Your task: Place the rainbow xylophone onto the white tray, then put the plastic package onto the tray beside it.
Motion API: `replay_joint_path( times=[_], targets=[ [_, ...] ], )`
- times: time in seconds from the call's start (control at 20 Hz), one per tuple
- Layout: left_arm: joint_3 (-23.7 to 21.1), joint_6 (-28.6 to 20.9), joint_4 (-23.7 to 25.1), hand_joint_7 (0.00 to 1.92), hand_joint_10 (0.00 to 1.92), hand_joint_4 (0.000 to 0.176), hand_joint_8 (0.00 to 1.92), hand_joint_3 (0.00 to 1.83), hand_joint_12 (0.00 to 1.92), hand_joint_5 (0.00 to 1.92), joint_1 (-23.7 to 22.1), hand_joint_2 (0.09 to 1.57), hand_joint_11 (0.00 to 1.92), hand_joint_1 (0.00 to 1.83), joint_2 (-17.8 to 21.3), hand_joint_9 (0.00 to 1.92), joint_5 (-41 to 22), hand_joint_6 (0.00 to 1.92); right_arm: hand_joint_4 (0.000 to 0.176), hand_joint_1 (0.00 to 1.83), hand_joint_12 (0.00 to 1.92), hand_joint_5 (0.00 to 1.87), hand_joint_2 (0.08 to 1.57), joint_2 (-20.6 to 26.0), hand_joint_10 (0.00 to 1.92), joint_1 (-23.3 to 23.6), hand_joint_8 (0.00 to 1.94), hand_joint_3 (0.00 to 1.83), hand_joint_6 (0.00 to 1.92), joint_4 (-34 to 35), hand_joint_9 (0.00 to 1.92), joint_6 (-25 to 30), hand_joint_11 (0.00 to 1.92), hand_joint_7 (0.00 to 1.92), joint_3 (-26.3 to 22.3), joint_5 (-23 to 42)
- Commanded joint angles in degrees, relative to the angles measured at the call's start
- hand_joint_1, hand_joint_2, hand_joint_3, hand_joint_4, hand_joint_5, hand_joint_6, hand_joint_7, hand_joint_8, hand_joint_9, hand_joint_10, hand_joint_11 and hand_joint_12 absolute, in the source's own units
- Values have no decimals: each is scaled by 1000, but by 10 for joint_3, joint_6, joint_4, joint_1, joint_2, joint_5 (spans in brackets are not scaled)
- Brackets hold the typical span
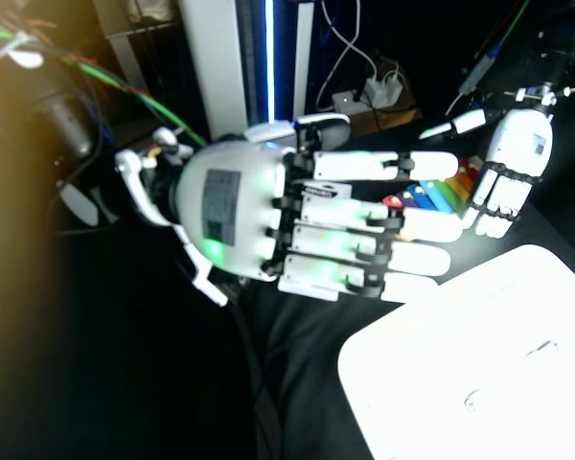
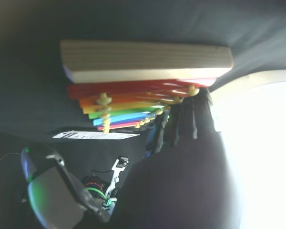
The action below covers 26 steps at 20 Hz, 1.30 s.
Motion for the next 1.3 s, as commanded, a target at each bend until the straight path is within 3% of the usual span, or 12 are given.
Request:
replay_joint_path(
  times=[0.0,0.05,0.25,0.5,0.55,0.75,0.85,0.9,1.0,1.1,1.15,1.25],
  targets=[
    [3,1,-9,0,3,16,0,6,64,0,0,607,76,459,-6,21,-21,0,155,737,266,464,696,0,3,3,2,2,6,19,62,6,0,124,-1,64],
    [4,2,-9,0,6,1,0,5,67,0,0,610,75,463,-8,30,-20,0,162,734,296,450,681,0,1,3,1,0,0,19,65,6,0,127,-1,64],
    [7,11,-9,0,7,2,0,0,68,0,0,602,63,485,-17,39,-10,0,147,742,316,460,701,0,3,3,3,8,5,19,72,6,0,128,-1,64],
    [13,21,-10,1,3,4,0,0,79,0,1,590,62,501,-27,46,4,0,150,744,271,462,707,1,1,3,2,4,2,17,71,6,0,132,-2,64],
    [15,22,-10,16,8,9,6,0,92,0,1,588,84,538,-31,61,7,0,160,738,291,465,706,1,3,3,2,2,2,17,79,6,0,135,-3,64],
    [22,25,-10,47,18,17,11,3,125,0,4,603,133,596,-40,105,17,0,157,726,258,452,725,2,0,3,0,4,0,16,67,6,0,123,-4,66],
    [24,25,-10,73,19,20,12,10,142,0,6,636,138,726,-43,132,19,0,142,717,286,451,740,2,2,3,2,6,1,15,73,6,0,128,-4,66],
    [24,25,-10,131,14,13,4,2,200,7,7,657,191,769,-43,207,20,0,147,704,320,452,742,2,4,3,2,3,1,14,83,6,0,137,-4,67],
    [25,25,-11,177,1,40,5,4,357,30,10,735,119,830,-44,237,21,4,146,679,358,456,735,2,3,3,3,0,3,14,89,6,0,144,-5,68],
    [26,25,-11,318,8,42,4,1,462,130,12,762,161,1021,-45,348,22,3,125,689,432,440,758,2,4,3,3,4,1,13,106,6,0,164,-5,69],
    [26,25,-12,357,3,62,5,2,527,129,13,793,149,1032,-45,373,22,0,121,693,439,438,766,2,4,3,4,6,0,13,107,6,0,168,-5,70],
    [27,25,-12,422,7,70,3,7,598,174,14,860,164,1042,-45,427,22,3,132,699,421,440,786,2,2,3,1,4,1,11,96,6,0,158,-5,71]
  ],
)
